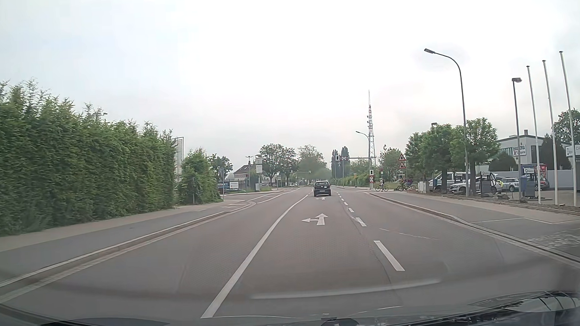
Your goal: Follow the waypoints while adhering to traffic rules and regulations
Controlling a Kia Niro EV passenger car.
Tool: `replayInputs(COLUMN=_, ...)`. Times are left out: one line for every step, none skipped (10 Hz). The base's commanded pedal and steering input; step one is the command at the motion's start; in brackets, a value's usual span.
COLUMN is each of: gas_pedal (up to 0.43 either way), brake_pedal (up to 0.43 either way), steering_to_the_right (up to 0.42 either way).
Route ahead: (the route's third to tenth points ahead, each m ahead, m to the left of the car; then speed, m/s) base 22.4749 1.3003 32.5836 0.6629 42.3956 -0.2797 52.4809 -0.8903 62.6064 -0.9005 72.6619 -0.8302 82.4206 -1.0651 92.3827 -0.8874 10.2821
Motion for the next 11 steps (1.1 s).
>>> replayInputs(gas_pedal=0.118, brake_pedal=0.000, steering_to_the_right=0.019)
replayInputs(gas_pedal=0.118, brake_pedal=0.000, steering_to_the_right=0.017)
replayInputs(gas_pedal=0.118, brake_pedal=0.000, steering_to_the_right=0.017)
replayInputs(gas_pedal=0.118, brake_pedal=0.000, steering_to_the_right=0.017)
replayInputs(gas_pedal=0.118, brake_pedal=0.000, steering_to_the_right=0.017)
replayInputs(gas_pedal=0.118, brake_pedal=0.000, steering_to_the_right=0.017)
replayInputs(gas_pedal=0.118, brake_pedal=0.000, steering_to_the_right=0.017)
replayInputs(gas_pedal=0.118, brake_pedal=0.000, steering_to_the_right=0.016)
replayInputs(gas_pedal=0.118, brake_pedal=0.000, steering_to_the_right=0.016)
replayInputs(gas_pedal=0.118, brake_pedal=0.000, steering_to_the_right=0.015)
replayInputs(gas_pedal=0.118, brake_pedal=0.000, steering_to_the_right=0.014)
